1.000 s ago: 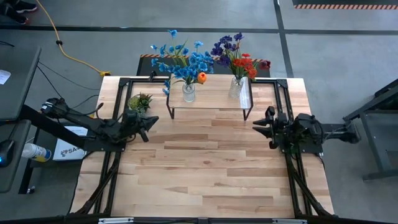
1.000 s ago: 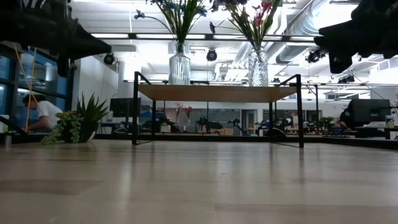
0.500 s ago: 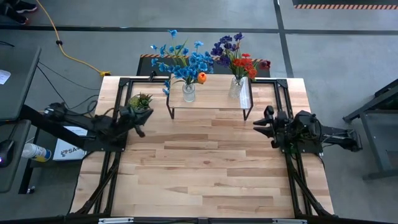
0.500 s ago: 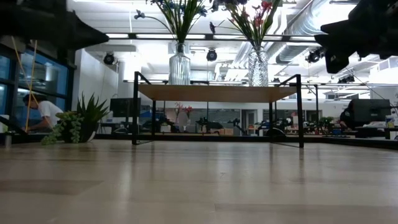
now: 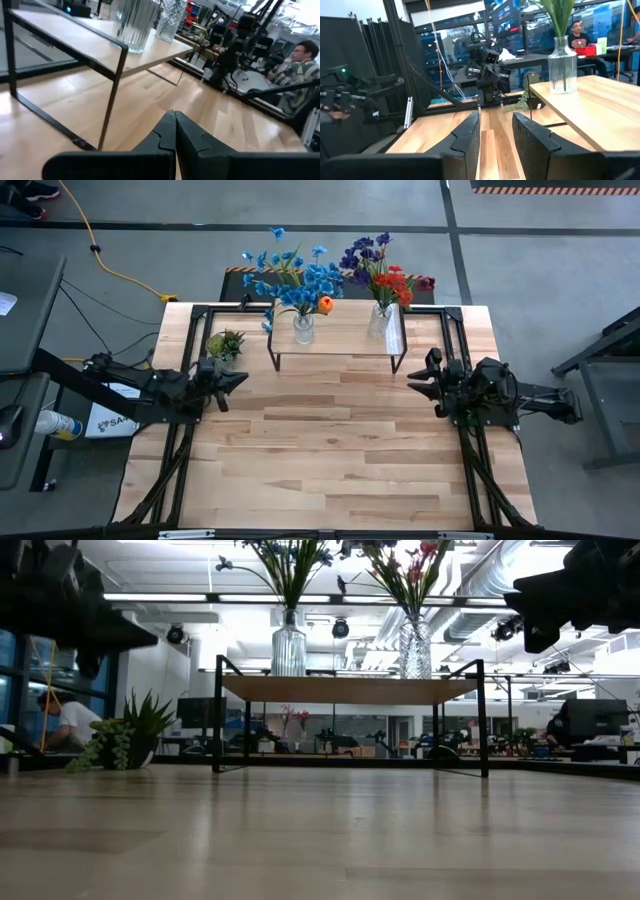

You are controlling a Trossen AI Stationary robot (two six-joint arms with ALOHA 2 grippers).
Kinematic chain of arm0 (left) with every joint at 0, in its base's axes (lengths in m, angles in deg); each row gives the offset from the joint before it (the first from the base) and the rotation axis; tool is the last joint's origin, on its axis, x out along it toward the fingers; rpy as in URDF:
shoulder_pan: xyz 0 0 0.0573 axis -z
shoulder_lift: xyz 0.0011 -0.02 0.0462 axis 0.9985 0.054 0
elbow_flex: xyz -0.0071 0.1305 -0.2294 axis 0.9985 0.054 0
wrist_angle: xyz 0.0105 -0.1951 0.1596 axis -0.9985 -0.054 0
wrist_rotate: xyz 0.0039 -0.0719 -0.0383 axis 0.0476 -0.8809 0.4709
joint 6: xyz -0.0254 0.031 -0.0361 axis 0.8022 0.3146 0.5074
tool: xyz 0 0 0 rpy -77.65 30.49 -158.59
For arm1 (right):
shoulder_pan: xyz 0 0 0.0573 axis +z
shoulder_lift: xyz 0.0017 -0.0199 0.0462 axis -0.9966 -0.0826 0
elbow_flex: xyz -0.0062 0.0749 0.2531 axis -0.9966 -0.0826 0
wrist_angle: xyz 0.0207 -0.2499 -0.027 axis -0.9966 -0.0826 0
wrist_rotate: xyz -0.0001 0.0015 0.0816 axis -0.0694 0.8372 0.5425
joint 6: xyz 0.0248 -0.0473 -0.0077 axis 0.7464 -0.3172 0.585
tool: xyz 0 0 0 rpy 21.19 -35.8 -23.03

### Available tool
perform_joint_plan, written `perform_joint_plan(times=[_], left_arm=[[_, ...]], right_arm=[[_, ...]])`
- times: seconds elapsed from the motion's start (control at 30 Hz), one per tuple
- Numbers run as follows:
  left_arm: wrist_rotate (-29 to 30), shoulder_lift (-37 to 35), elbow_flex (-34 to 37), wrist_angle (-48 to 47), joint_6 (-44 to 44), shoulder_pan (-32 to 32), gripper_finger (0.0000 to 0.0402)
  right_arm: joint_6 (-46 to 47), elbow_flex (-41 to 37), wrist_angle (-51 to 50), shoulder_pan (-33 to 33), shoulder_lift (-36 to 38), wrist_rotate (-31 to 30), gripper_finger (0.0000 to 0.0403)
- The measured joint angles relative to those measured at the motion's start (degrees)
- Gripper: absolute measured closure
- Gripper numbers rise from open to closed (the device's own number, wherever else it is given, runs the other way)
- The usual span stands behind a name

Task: Pick and place flowers into a vace then onto a shelf
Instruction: Return To Home Position

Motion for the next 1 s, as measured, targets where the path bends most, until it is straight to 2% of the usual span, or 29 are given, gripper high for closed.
perform_joint_plan(times=[0.3,0.4,0.53,0.77,1.0], left_arm=[[-0.2,0.7,0.8,0.5,2.3,0.0,0.0365],[1.4,1.4,0.8,0.4,2.2,0.0,0.0364],[4.8,1.4,0.8,0.2,2.2,0.0,0.0364],[4.9,1.4,0.8,0.4,2.5,0.0,0.0364],[4.8,1.4,0.8,0.4,2.4,0.0,0.0364]], right_arm=[[-1.6,0.0,-0.9,0.0,0.0,-0.4,0.0295],[-1.7,0.0,-2.4,0.0,0.0,-0.3,0.0295],[-2.8,-2.0,1.6,0.0,0.0,-0.1,0.0295],[-1.7,-3.6,4.5,0.0,-0.3,1.1,0.0295],[-1.4,-3.6,4.5,0.0,-0.3,-2.8,0.0295]])
